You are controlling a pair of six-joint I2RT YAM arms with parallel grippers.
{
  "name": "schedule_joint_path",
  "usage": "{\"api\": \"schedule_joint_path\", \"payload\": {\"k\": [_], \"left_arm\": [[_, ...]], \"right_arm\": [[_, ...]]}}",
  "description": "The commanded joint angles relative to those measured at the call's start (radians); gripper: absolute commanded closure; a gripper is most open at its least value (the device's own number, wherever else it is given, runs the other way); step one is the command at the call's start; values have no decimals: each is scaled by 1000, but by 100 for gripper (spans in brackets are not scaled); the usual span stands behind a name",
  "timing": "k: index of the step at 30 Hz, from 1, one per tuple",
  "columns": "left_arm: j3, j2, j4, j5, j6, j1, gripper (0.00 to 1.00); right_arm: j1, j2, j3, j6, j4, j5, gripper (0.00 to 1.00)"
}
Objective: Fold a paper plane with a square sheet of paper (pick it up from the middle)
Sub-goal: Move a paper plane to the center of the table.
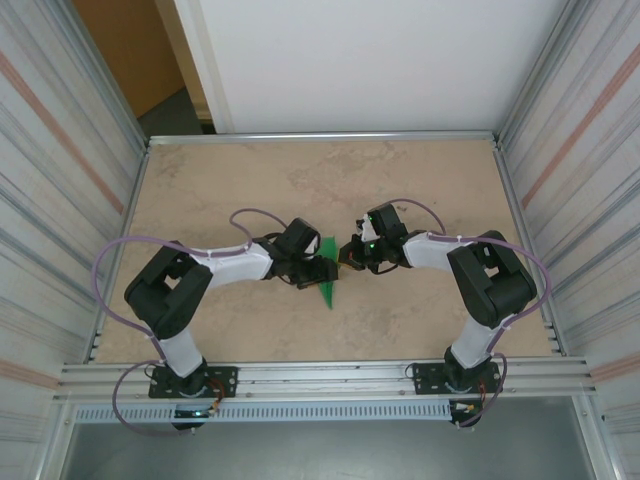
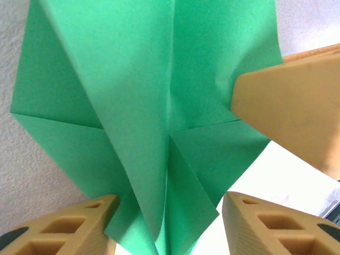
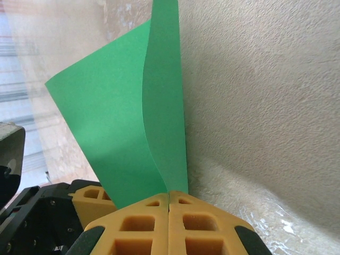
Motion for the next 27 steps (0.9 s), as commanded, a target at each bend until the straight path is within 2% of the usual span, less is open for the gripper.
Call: {"api": "schedule_joint_path", "payload": {"k": [1, 10, 16, 21, 27], "left_arm": [[-12, -44, 21, 11, 24, 6, 46], [-13, -41, 32, 21, 27, 15, 44], [-19, -46, 45, 20, 23, 18, 50], [-25, -52, 62, 30, 18, 23, 44], [-40, -58, 79, 32, 12, 29, 43]], "right_arm": [[-3, 3, 20, 1, -21, -9, 100], [-3, 3, 19, 0, -21, -12, 100], [-2, 5, 19, -3, -19, -12, 100], [-4, 8, 18, -3, -19, -12, 100], [-4, 7, 18, -6, -21, -11, 100]]}}
